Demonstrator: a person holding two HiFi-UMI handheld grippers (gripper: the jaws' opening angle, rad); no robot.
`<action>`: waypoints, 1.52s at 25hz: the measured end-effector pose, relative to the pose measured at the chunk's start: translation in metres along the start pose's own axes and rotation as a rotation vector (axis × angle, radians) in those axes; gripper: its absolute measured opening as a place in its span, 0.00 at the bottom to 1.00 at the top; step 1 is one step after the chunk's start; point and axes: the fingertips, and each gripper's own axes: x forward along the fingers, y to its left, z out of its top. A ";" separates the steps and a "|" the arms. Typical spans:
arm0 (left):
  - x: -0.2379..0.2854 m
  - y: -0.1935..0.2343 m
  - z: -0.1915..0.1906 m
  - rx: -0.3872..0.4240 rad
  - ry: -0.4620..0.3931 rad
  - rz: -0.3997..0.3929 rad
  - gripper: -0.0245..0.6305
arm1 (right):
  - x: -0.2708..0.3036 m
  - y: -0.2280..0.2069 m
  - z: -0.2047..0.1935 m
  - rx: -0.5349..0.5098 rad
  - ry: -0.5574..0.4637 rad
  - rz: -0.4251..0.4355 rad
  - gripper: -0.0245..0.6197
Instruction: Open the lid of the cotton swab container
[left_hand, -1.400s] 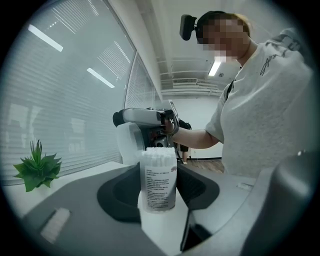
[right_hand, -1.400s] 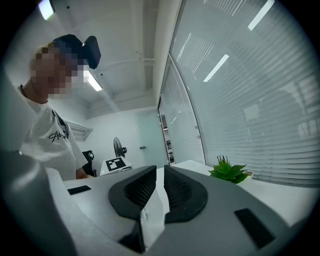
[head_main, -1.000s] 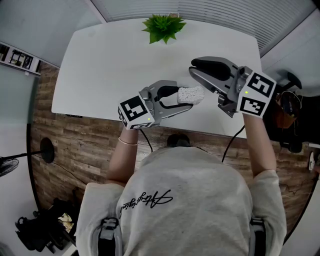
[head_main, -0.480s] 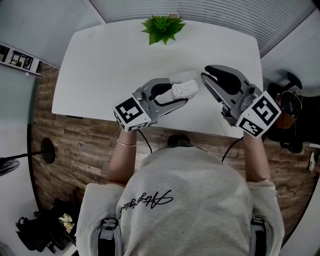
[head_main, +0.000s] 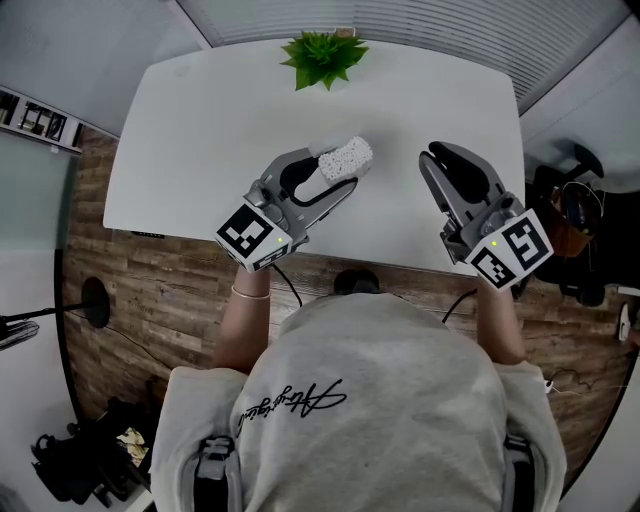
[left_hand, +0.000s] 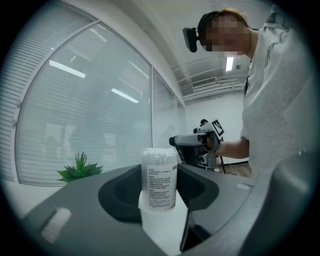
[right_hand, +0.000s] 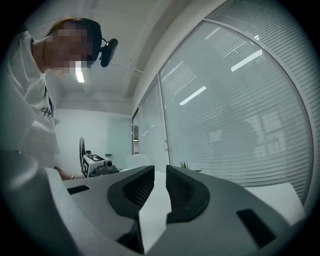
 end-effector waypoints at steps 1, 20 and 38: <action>-0.002 0.002 0.001 -0.001 -0.007 0.021 0.33 | -0.001 0.000 -0.003 -0.011 0.008 -0.010 0.15; -0.019 0.014 0.008 0.006 -0.061 0.189 0.33 | -0.013 0.002 -0.014 -0.025 -0.019 -0.124 0.06; -0.024 0.017 0.009 0.017 -0.056 0.220 0.33 | -0.013 0.002 -0.012 -0.034 -0.032 -0.142 0.04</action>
